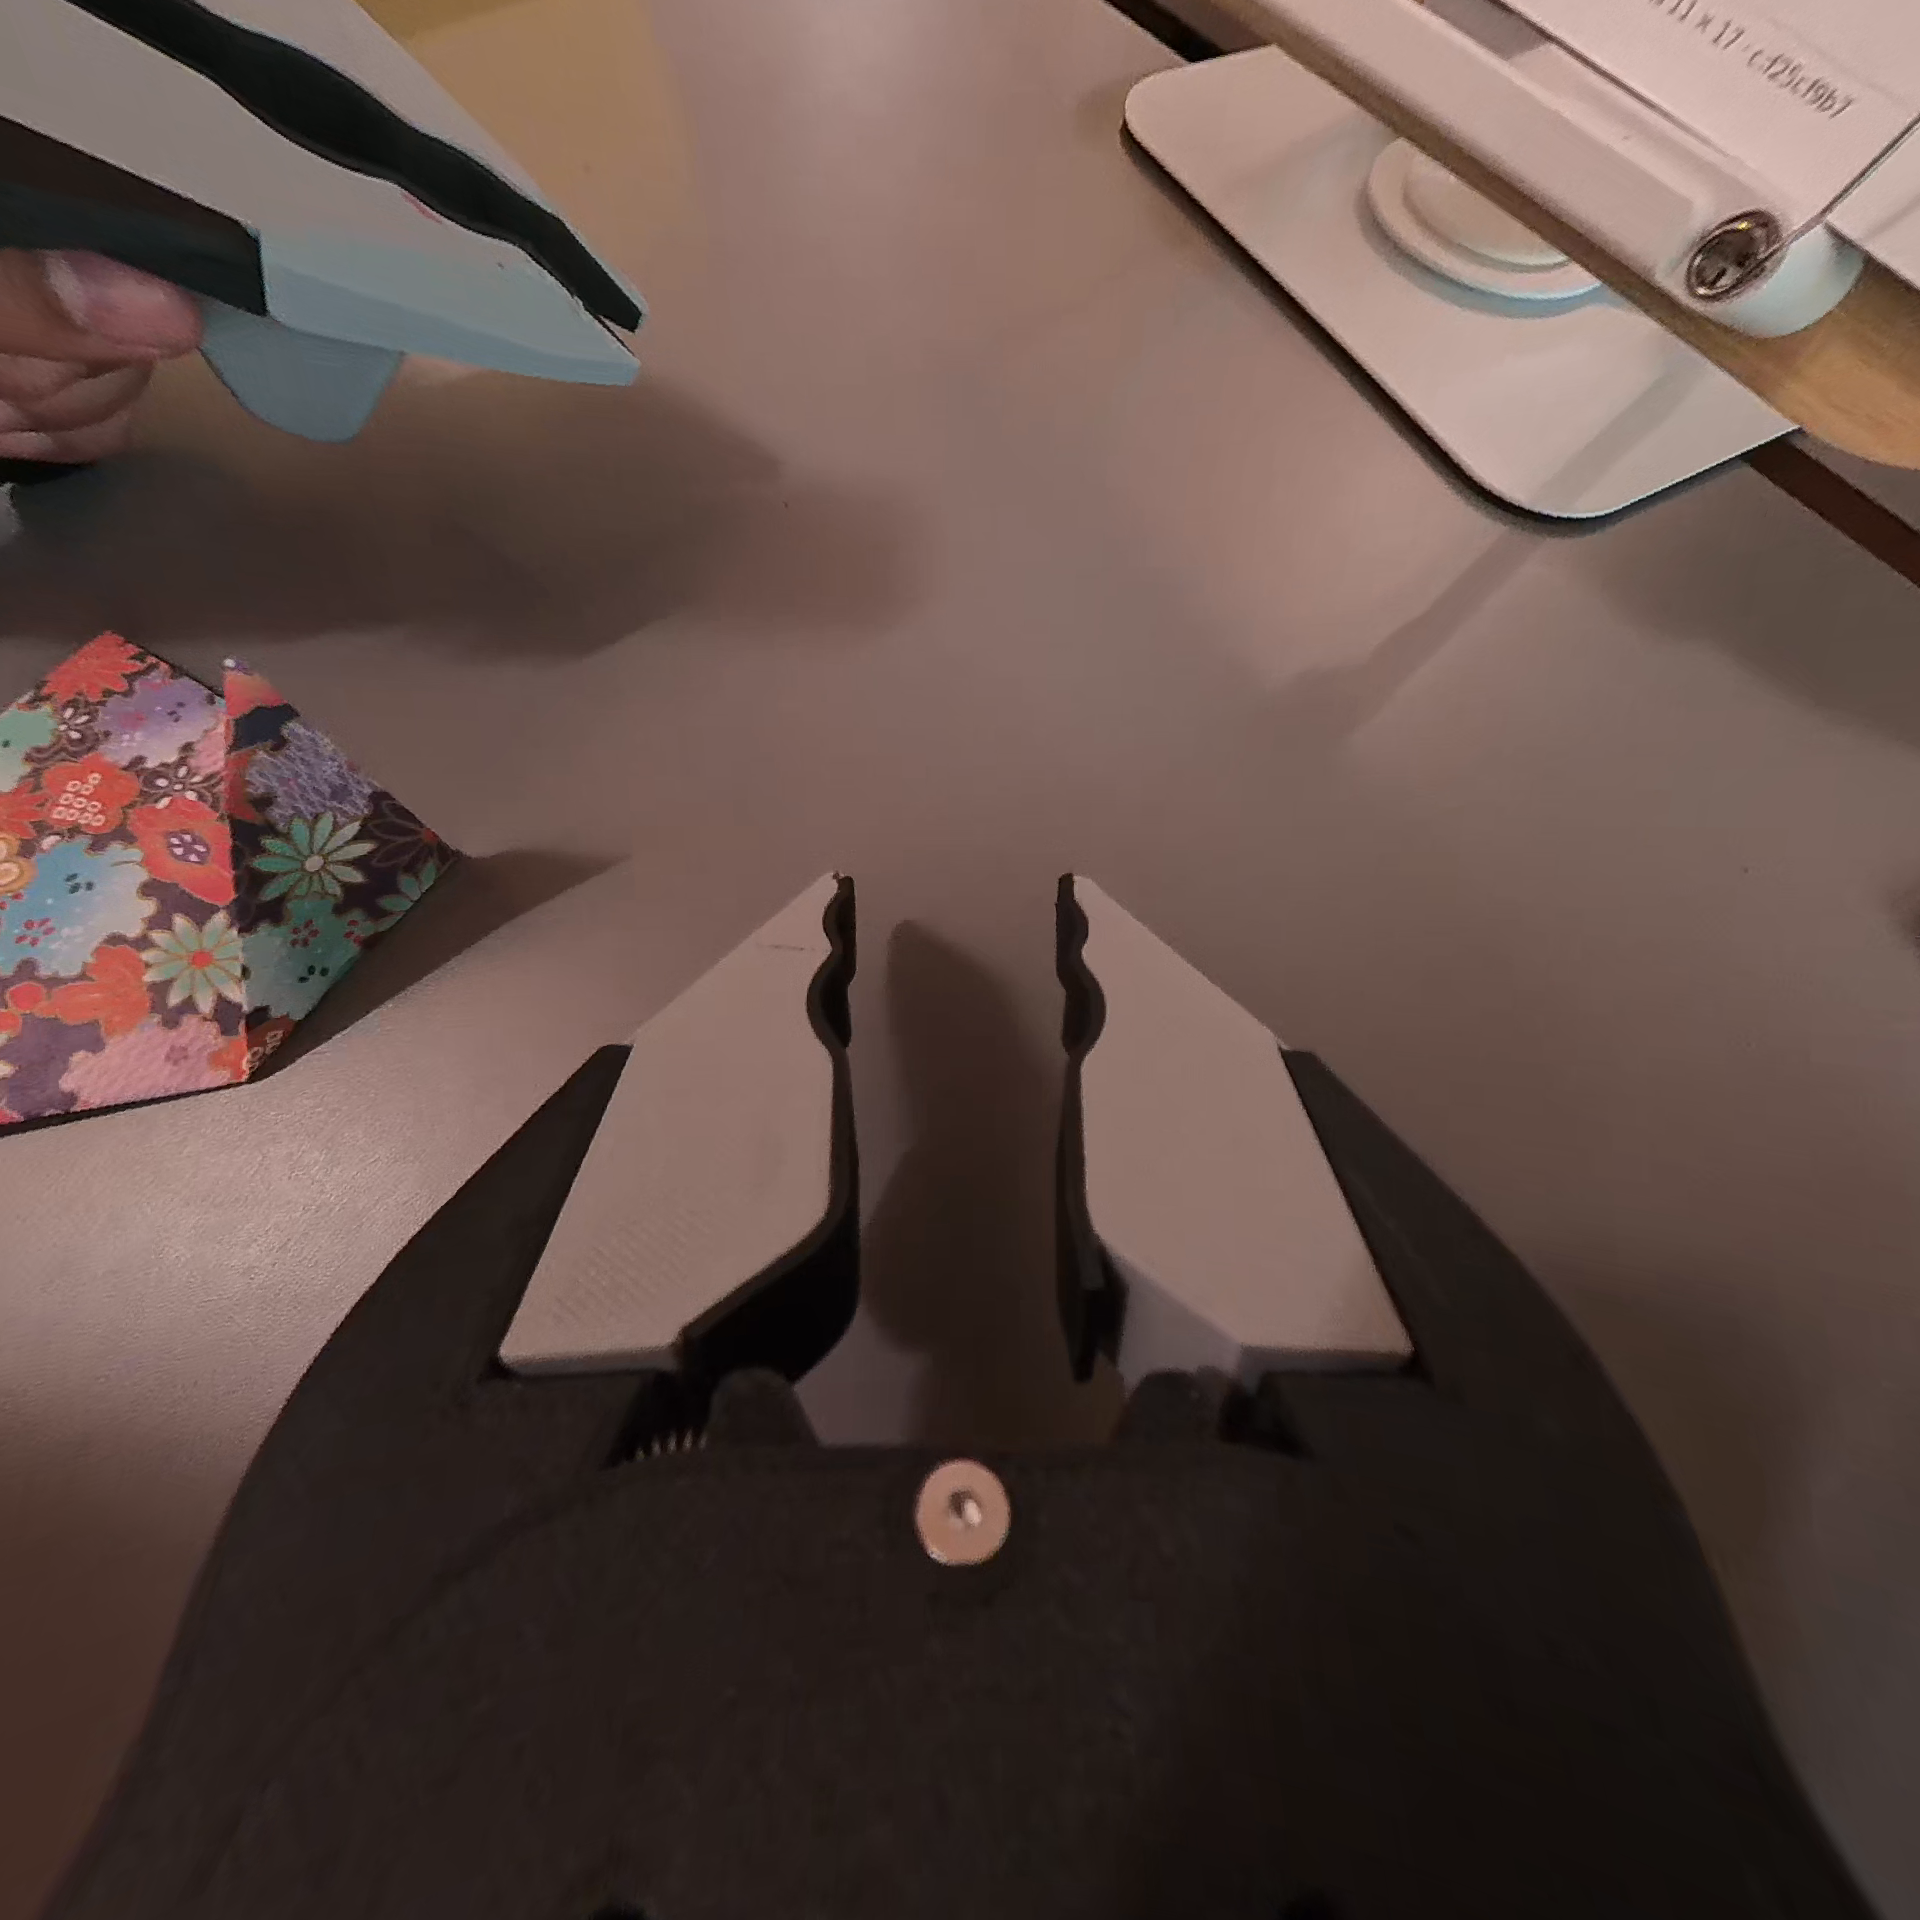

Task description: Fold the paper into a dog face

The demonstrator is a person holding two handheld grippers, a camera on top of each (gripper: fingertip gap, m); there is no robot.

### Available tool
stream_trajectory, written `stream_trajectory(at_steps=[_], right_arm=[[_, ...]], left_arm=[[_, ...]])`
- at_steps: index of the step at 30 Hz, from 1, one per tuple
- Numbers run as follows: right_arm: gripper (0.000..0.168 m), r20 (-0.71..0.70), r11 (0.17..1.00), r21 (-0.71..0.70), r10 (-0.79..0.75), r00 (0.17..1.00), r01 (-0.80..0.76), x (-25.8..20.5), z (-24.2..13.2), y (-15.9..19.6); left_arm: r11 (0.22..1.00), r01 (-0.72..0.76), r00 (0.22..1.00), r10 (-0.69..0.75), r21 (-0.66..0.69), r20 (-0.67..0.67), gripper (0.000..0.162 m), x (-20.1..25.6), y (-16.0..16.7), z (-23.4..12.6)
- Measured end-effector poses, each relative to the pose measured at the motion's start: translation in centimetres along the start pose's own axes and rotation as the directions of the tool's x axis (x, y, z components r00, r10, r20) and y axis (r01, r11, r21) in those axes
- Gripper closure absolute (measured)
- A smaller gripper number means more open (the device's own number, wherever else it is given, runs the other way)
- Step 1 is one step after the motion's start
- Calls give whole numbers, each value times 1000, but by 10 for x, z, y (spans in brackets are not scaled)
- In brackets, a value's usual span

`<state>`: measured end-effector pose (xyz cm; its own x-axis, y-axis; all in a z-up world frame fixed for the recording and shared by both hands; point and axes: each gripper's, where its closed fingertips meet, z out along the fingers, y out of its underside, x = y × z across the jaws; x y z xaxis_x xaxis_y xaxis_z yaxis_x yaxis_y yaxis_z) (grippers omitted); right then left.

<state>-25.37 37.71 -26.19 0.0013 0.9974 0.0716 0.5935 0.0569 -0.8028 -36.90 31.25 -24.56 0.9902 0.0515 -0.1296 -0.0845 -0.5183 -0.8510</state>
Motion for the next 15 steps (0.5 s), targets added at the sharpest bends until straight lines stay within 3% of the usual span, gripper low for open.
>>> stream_trajectory(at_steps=[15], right_arm=[[133, 32, 1000, -16, -20, 999, 21, -5, 6, -1]], left_arm=[[998, 48, 999, -49, -27, -22, 154, -6, 4, 3]])
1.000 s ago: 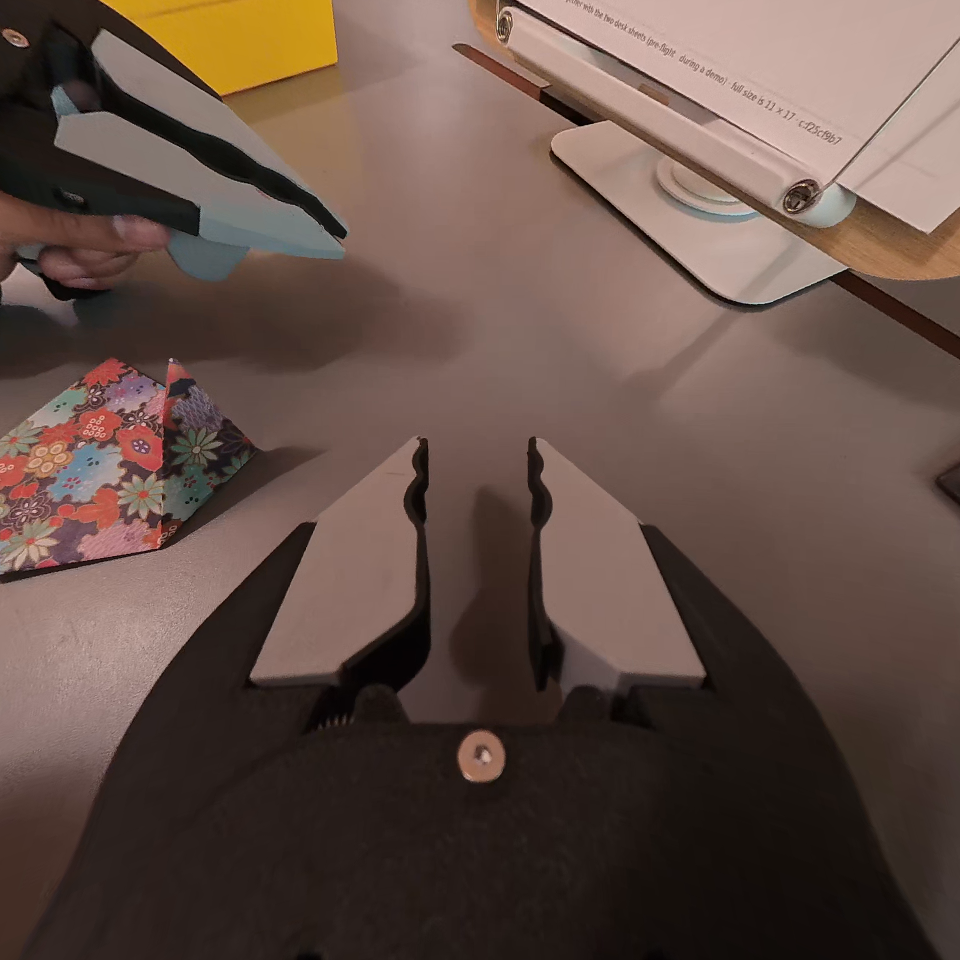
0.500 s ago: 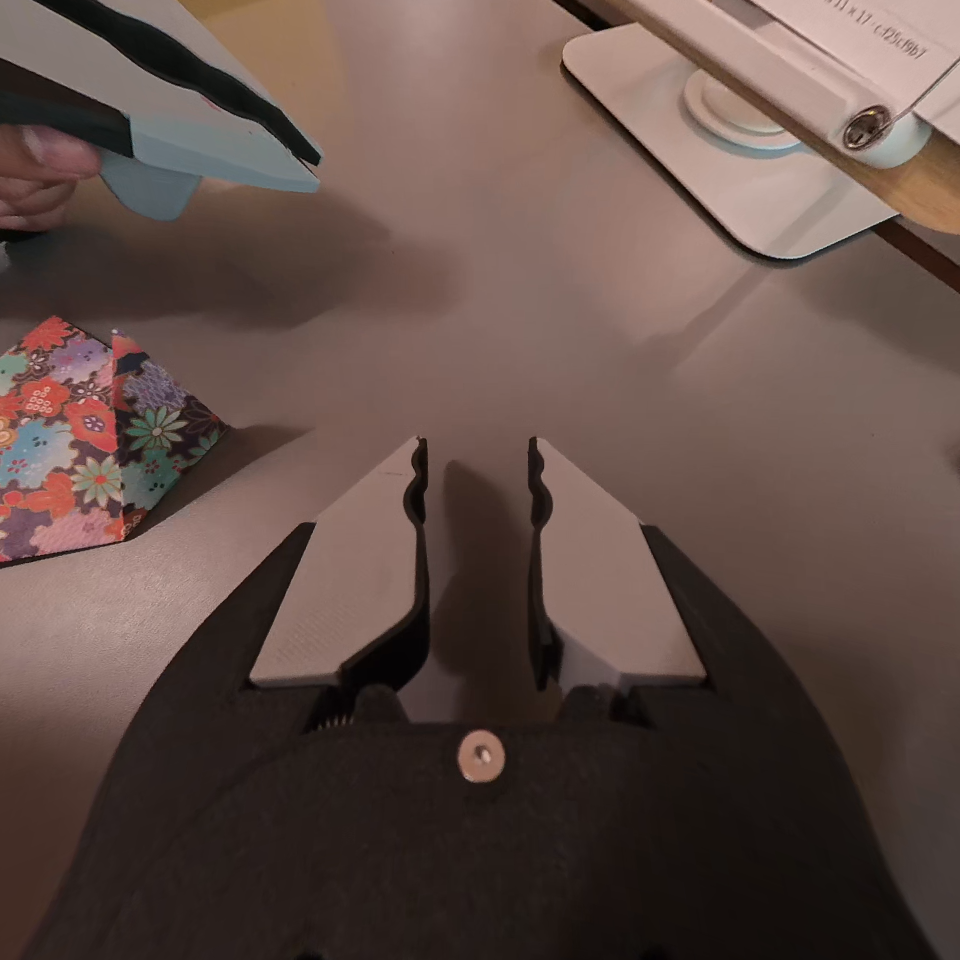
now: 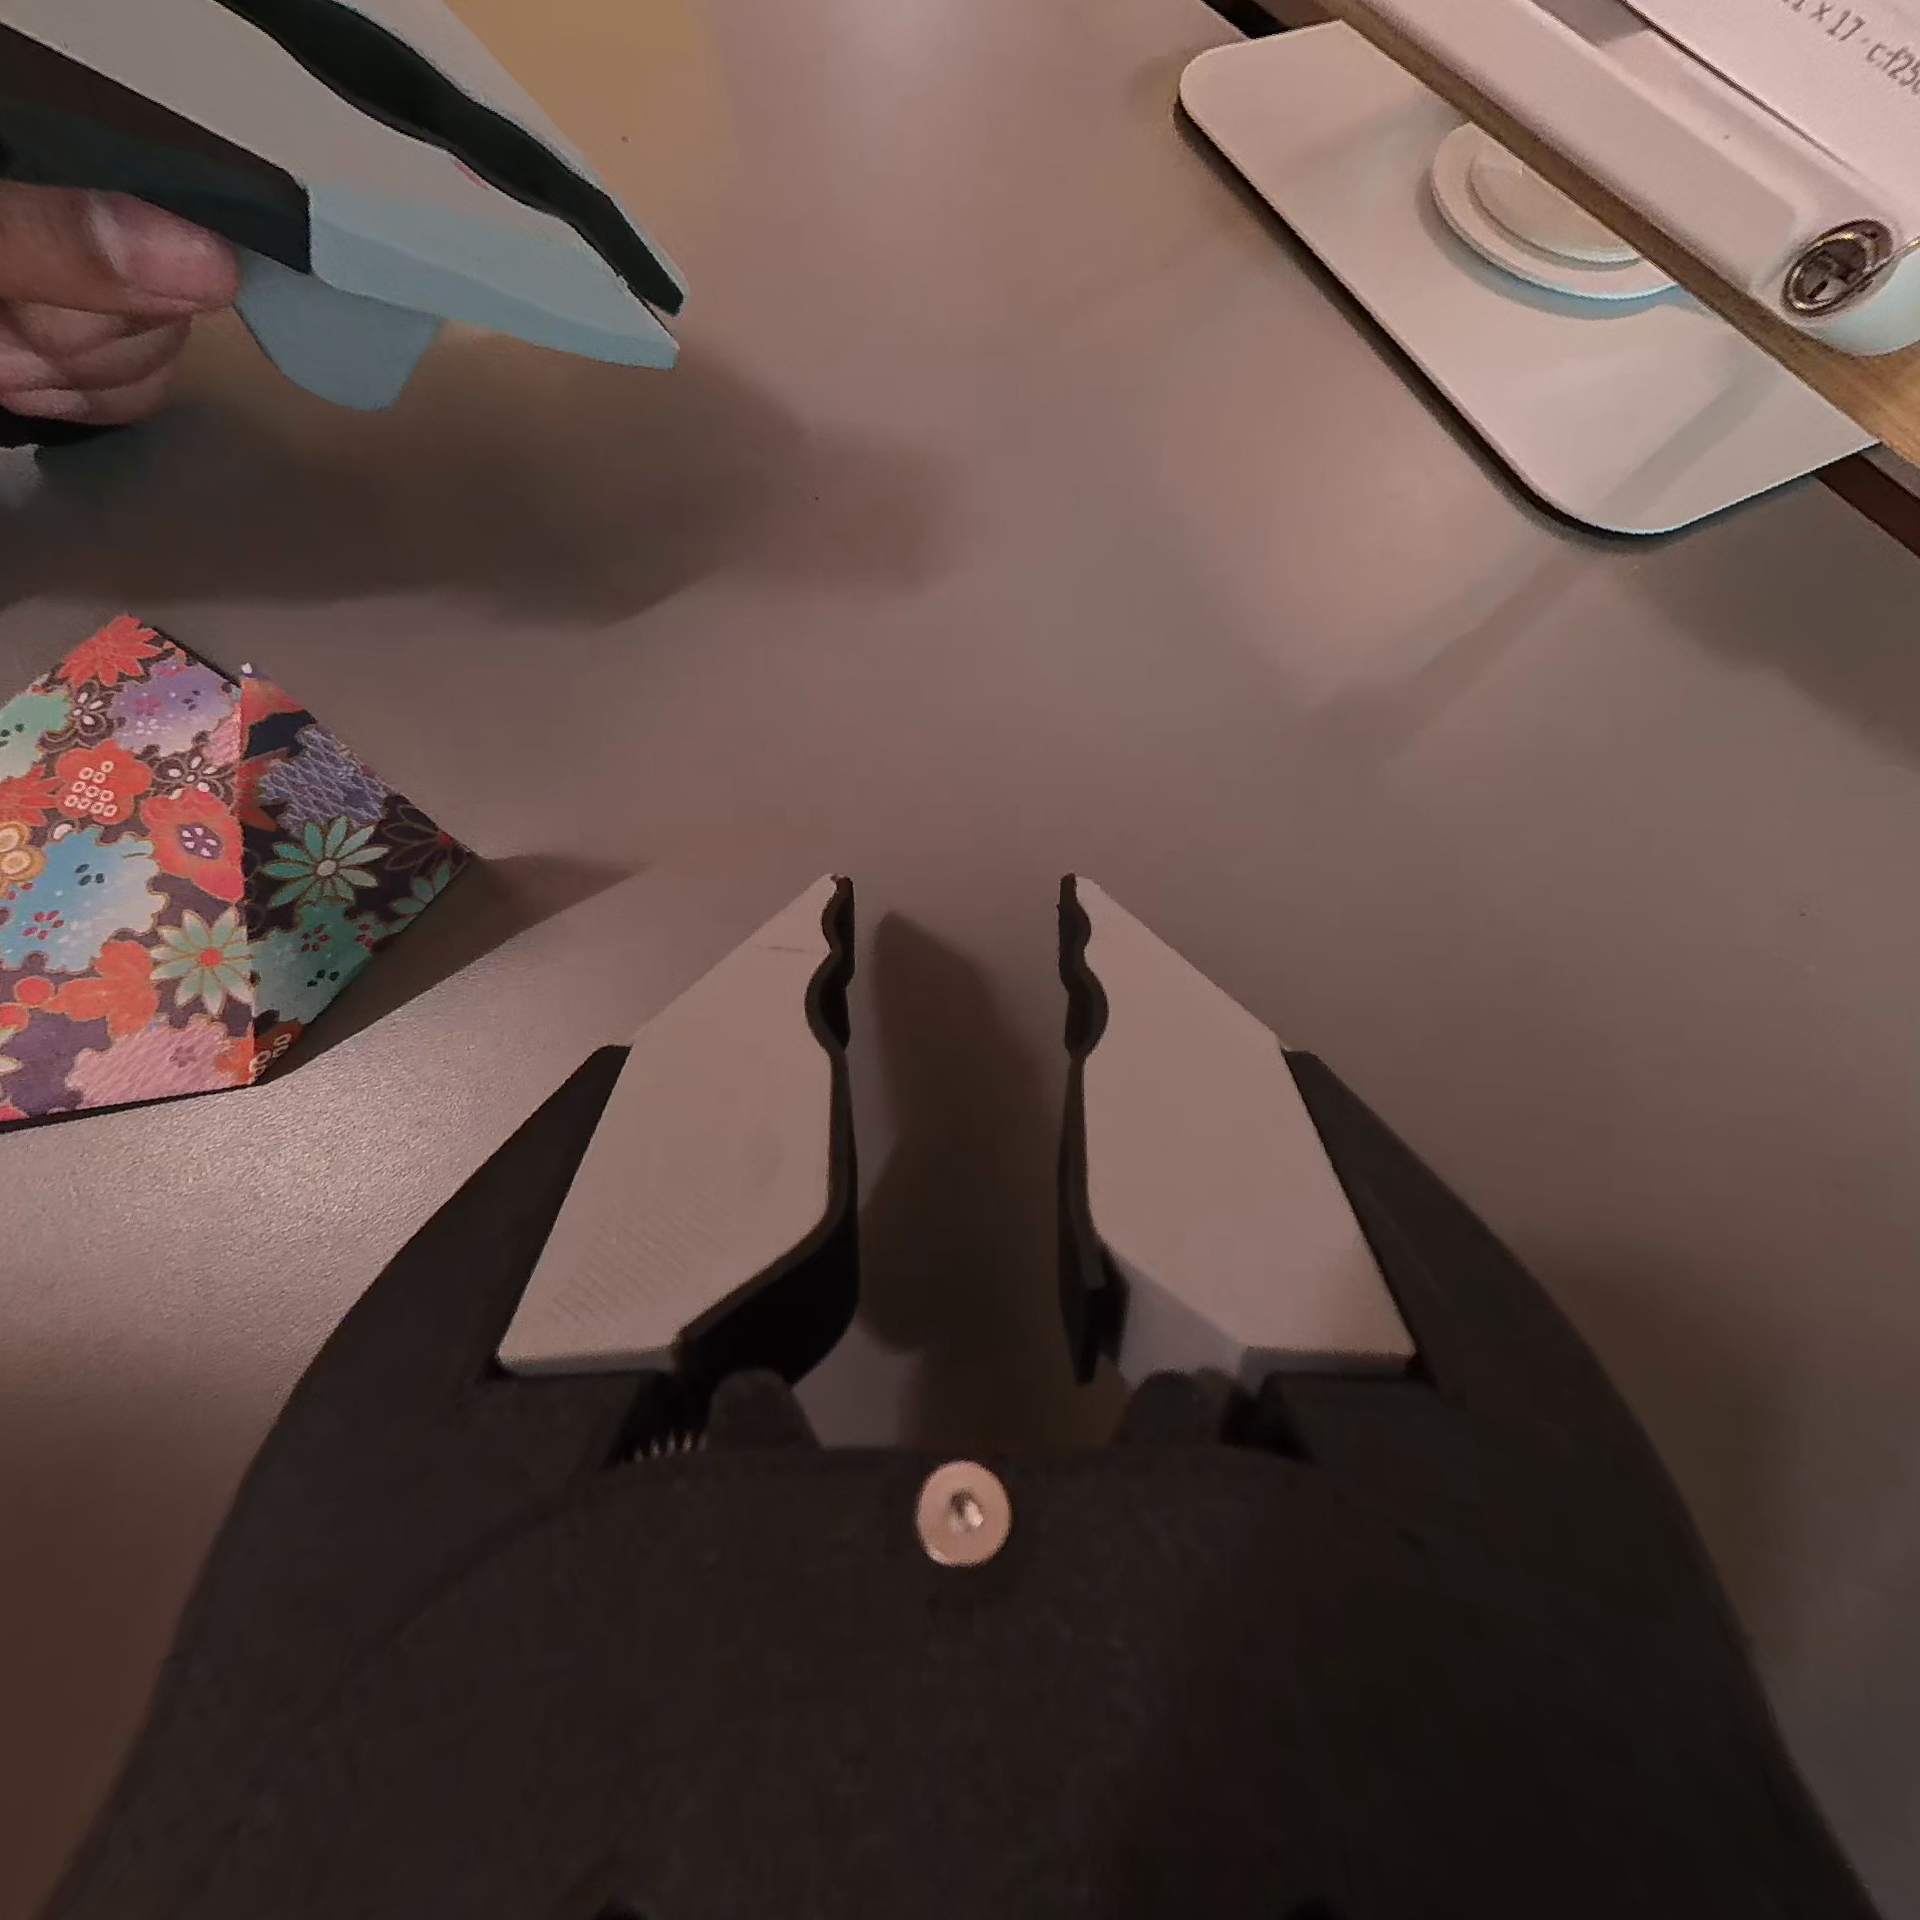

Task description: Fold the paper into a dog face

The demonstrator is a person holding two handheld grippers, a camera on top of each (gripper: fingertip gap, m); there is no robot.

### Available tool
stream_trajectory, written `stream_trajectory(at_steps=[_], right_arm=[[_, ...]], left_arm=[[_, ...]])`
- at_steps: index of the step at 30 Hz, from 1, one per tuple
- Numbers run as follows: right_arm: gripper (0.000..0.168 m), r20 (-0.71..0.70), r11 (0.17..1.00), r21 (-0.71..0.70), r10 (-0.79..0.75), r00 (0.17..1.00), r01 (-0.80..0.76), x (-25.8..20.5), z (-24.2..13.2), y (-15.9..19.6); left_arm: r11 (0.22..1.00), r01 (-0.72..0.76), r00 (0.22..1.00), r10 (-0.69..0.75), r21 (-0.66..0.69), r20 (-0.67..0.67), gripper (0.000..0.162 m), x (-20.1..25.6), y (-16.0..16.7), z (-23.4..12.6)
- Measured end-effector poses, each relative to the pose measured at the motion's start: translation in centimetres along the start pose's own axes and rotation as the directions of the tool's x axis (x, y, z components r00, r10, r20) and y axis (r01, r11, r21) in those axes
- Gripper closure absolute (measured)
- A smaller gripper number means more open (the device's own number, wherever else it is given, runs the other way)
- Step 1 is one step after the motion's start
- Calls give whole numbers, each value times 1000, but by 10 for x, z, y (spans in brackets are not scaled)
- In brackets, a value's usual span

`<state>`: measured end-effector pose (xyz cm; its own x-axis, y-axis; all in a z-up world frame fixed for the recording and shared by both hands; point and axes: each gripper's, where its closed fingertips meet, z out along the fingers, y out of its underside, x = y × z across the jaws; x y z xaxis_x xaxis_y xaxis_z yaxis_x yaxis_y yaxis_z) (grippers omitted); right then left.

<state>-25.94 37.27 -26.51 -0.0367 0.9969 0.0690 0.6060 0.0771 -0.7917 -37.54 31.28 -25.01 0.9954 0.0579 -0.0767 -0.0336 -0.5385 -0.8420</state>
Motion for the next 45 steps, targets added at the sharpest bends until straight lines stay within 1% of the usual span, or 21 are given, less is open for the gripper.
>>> stream_trajectory(at_steps=[9, 15, 23, 39, 43, 45], right_arm=[[133, 3, 999, -16, -34, 999, 34, -4, 2, 2], [132, -18, 997, -15, -74, 997, 74, -6, 1, 2], [132, -14, 998, -23, -66, 998, 65, -7, 0, 4], [133, -11, 993, -51, -103, 995, 102, -12, 3, 6], [133, -4, 992, -58, -114, 993, 113, -15, 6, 6], [133, -3, 991, -58, -119, 993, 118, -16, 6, 6]], left_arm=[[997, -64, 998, 64, -37, 9, 153, 5, 4, 4], [997, -69, 997, 70, -33, 17, 152, 5, 4, 3], [997, -60, 998, 60, -51, 6, 150, 5, 6, 5], [988, -139, 990, 139, -62, -6, 147, 14, 9, 5], [986, -150, 988, 148, -68, -35, 147, 18, 11, 5], [987, -147, 987, 142, -57, -80, 147, 24, 10, 4]])
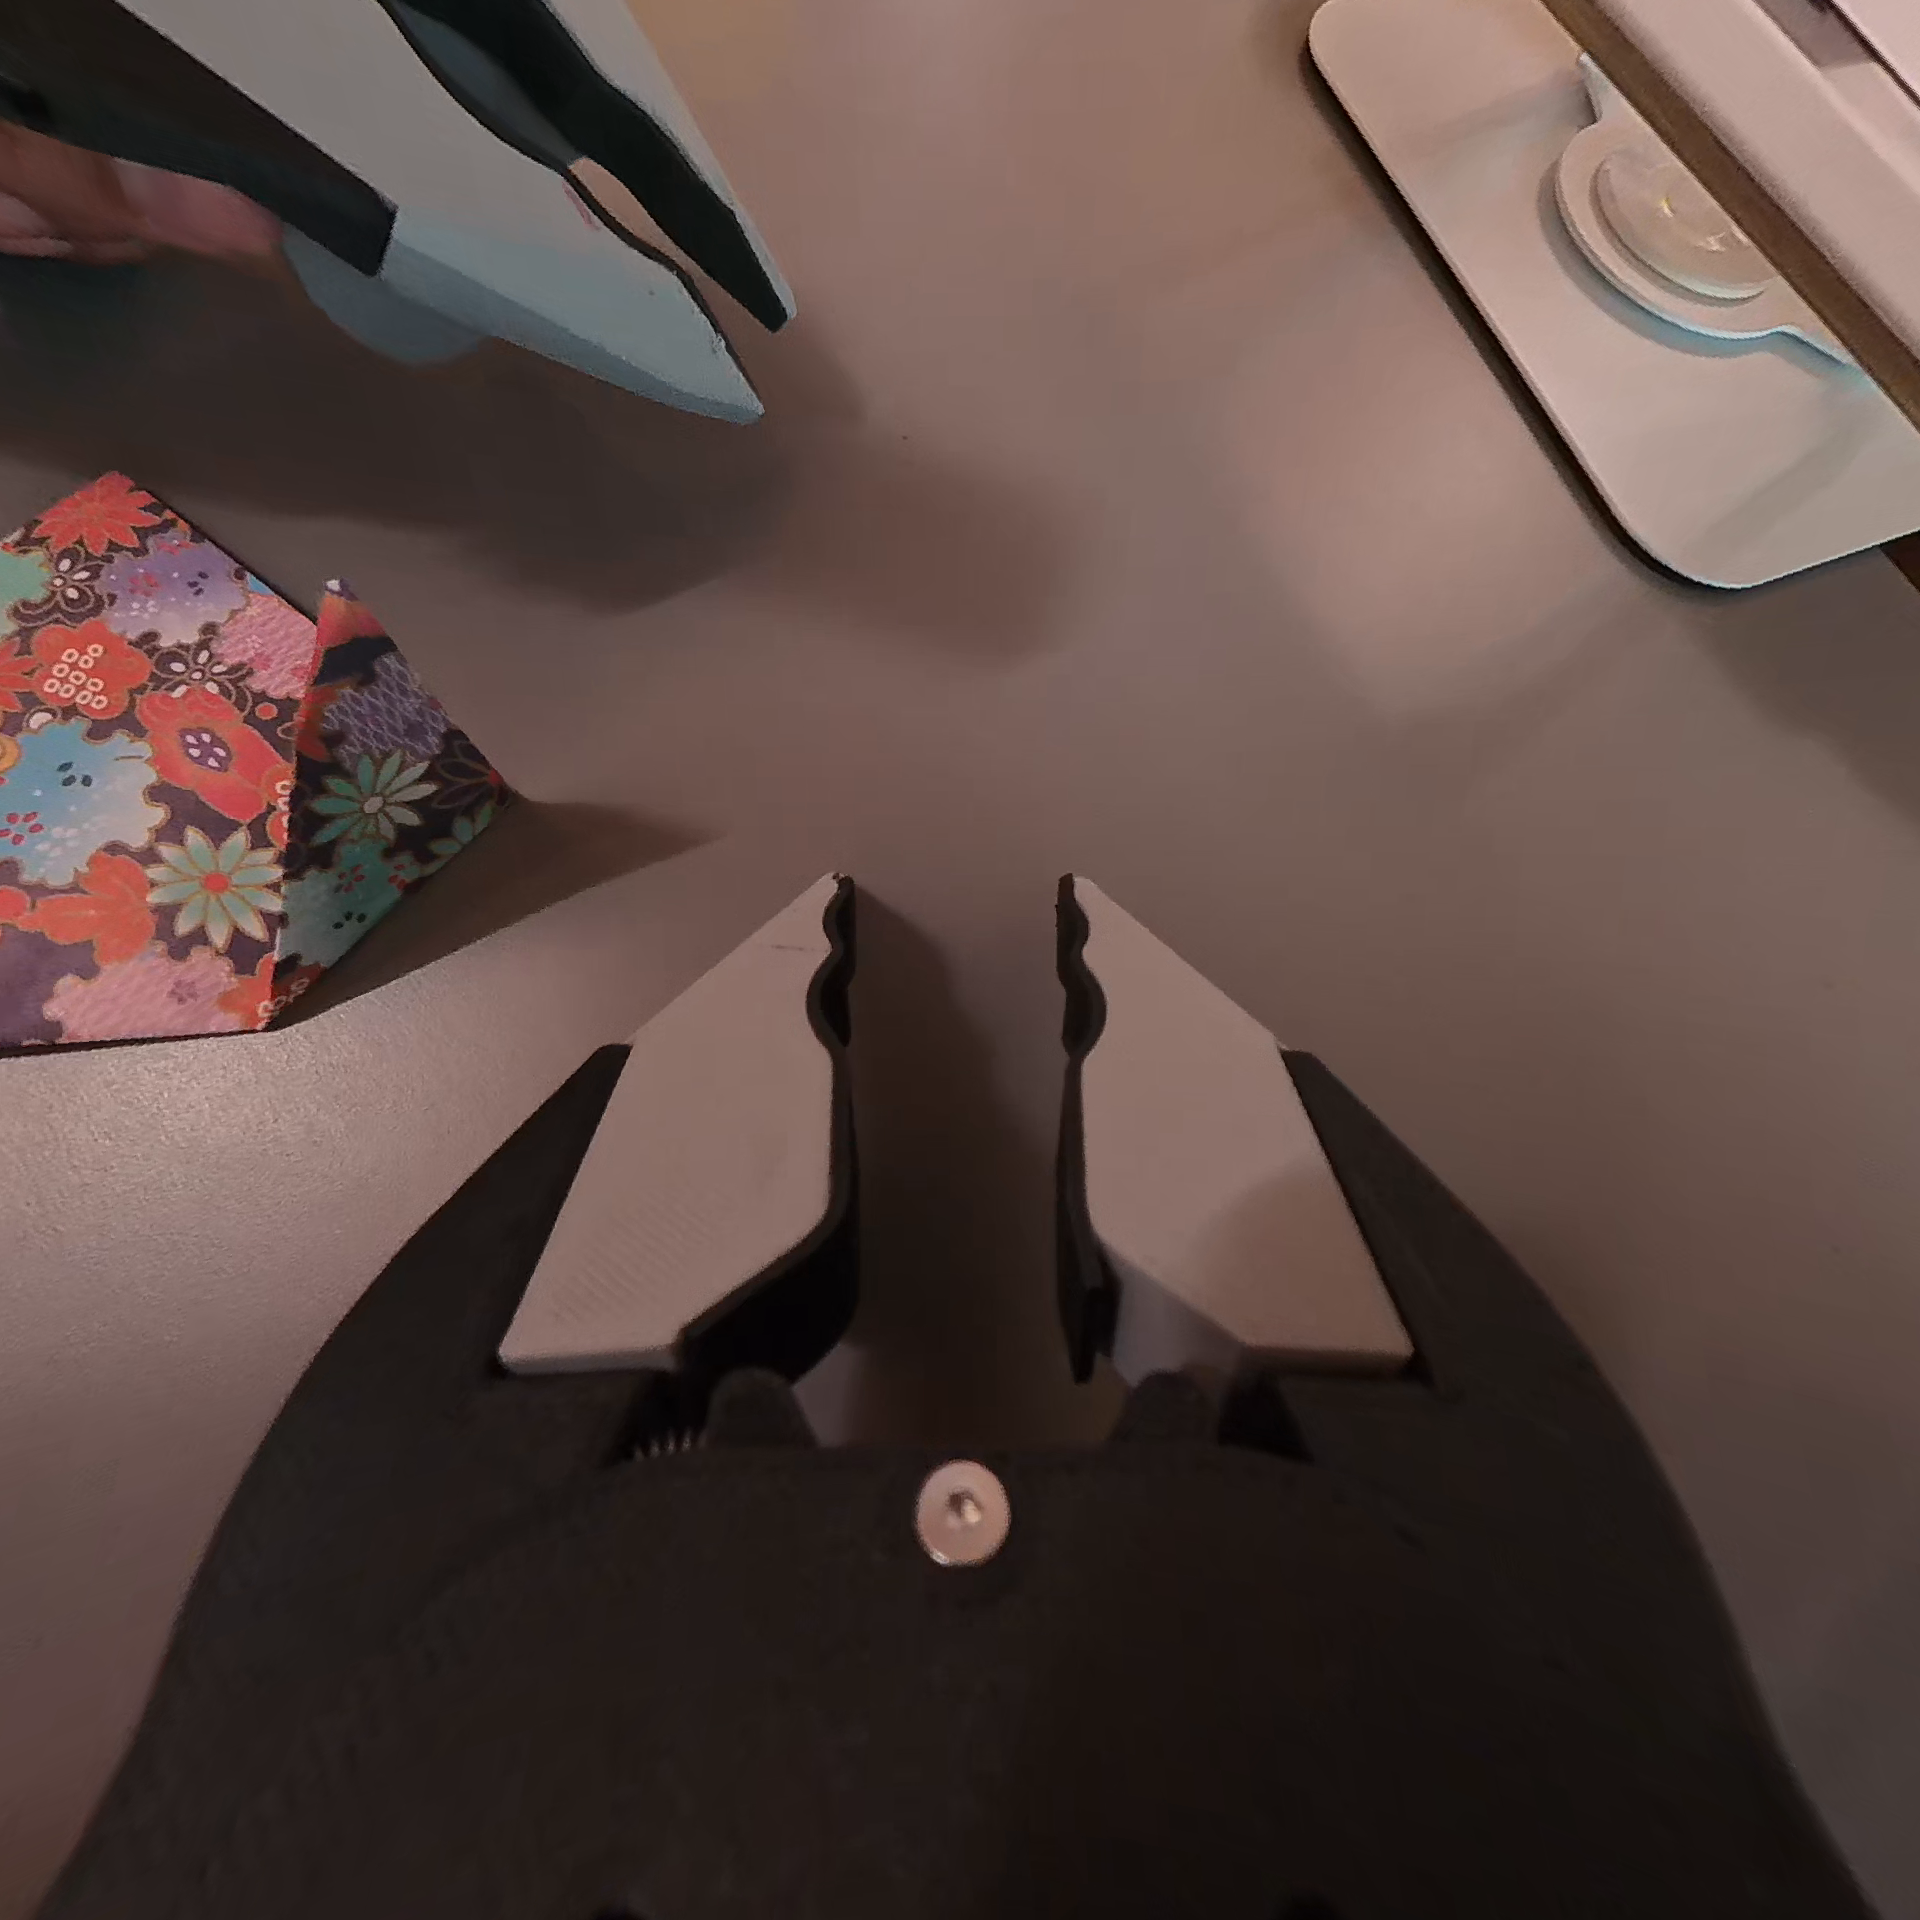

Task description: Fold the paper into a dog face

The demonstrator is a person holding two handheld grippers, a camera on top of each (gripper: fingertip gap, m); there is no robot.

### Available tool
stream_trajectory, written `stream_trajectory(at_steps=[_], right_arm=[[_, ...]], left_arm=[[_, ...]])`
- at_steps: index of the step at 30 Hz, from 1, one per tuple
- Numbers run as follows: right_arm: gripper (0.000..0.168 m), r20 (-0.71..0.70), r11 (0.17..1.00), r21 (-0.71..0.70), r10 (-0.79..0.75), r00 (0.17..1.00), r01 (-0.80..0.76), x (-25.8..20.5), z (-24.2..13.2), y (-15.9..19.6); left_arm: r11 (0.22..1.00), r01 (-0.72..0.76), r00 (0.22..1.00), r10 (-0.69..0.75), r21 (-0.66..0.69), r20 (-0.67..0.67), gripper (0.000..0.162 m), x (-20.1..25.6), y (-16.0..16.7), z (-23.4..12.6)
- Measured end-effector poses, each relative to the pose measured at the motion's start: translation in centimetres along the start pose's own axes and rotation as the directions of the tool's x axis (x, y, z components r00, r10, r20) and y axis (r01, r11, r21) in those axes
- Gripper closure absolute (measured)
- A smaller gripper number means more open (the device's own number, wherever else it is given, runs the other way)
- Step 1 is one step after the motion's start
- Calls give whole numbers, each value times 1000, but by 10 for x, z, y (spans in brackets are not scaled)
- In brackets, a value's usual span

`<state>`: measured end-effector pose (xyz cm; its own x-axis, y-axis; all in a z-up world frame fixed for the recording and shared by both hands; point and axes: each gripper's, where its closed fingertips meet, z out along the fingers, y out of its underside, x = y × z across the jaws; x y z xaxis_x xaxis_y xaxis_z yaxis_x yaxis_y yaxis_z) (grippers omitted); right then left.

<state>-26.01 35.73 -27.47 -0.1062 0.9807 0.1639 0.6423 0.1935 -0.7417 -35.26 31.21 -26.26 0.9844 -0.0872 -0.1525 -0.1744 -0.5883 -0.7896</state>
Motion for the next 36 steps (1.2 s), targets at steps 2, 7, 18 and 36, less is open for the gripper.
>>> stream_trajectory(at_steps=[2, 7, 18, 36], right_arm=[[133, 0, 1000, 1, -4, 1000, 4, -1, 0, 0], [133, 1, 1000, 2, -11, 1000, 11, -2, 0, -1], [133, -6, 1000, 3, -11, 1000, 11, -1, 1, -1], [134, 48, 1000, 9, -23, 999, 22, -8, 7, -7]], left_arm=[[1000, 9, 996, -6, 28, -83, 145, 9, -3, -3], [997, 52, 960, -35, 54, -276, 139, 28, -5, -12], [980, -27, 777, 144, 196, -613, 111, 80, -10, -53], [942, -259, 639, 334, 215, -693, 123, 108, 3, -47]])
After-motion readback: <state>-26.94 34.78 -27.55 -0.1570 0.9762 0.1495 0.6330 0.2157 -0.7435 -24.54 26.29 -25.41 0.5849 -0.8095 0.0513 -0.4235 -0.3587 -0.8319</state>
